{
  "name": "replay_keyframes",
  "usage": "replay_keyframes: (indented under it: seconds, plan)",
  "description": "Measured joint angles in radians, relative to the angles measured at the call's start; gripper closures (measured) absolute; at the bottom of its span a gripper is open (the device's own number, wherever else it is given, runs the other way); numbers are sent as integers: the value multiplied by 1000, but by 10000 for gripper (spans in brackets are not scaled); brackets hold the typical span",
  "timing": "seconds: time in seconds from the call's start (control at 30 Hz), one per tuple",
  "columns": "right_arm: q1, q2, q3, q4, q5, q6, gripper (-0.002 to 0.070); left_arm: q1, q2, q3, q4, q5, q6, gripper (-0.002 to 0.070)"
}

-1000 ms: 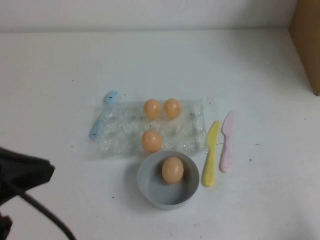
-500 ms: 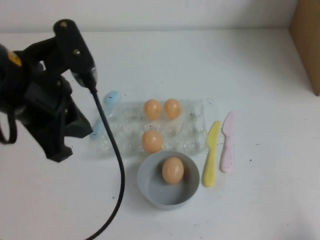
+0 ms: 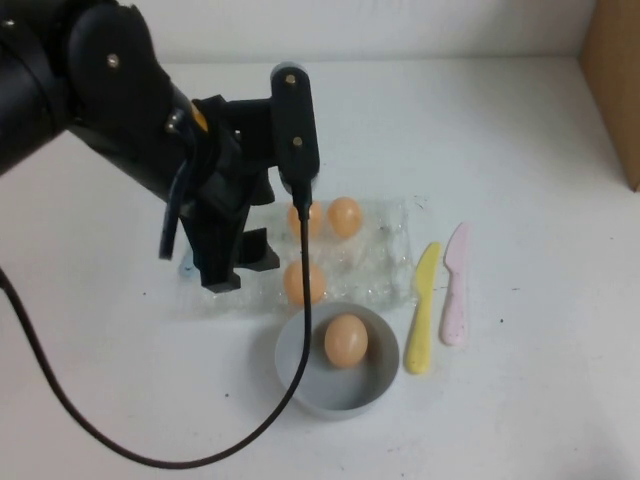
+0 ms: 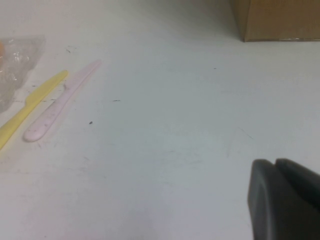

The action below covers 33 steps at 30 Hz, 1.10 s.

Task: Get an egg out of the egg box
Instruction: Pick up the egg from the plastic box

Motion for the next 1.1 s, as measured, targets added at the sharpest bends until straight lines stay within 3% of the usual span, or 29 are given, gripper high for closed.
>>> replay_keyframes:
  seconds: [0.47, 1.1]
  plan:
    - [0, 0, 0, 0, 0, 0, 694, -20, 192, -2, 18, -157, 38, 195]
    - [0, 0, 0, 0, 0, 0, 694, -20, 294, -6, -34, -216, 126, 193]
